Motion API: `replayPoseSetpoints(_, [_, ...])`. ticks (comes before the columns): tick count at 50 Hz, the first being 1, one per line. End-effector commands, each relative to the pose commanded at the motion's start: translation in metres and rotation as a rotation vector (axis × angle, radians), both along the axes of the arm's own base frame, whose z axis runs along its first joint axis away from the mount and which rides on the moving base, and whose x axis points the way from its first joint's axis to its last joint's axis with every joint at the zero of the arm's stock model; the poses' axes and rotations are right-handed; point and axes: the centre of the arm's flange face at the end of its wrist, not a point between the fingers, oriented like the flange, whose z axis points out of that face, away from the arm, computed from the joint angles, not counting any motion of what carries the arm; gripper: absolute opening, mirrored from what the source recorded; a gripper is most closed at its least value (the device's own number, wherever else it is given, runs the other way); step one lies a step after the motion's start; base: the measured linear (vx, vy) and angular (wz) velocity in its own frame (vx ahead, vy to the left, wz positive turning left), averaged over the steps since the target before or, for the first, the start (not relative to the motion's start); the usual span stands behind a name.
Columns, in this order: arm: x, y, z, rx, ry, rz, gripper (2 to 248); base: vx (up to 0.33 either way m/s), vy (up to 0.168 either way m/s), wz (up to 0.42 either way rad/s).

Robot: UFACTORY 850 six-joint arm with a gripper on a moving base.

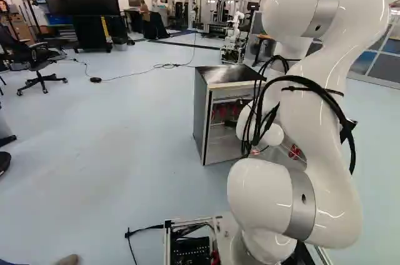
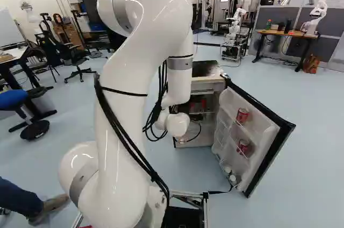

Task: Grab a drink from the fridge

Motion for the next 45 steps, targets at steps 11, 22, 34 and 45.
replayPoseSetpoints(11, [0.004,0.001,-0.011,0.01,-0.008,0.022,247,0.0,0.0,0.0])
replayPoseSetpoints(22, [0.008,0.001,-0.022,0.02,-0.018,0.044,247,0.0,0.0,0.0])
replayPoseSetpoints(34, [0.014,0.002,-0.035,0.031,-0.031,0.069,247,0.0,0.0,0.0])
replayPoseSetpoints(45, [0.02,0.002,-0.048,0.04,-0.031,0.087,247,0.0,0.0,0.0])
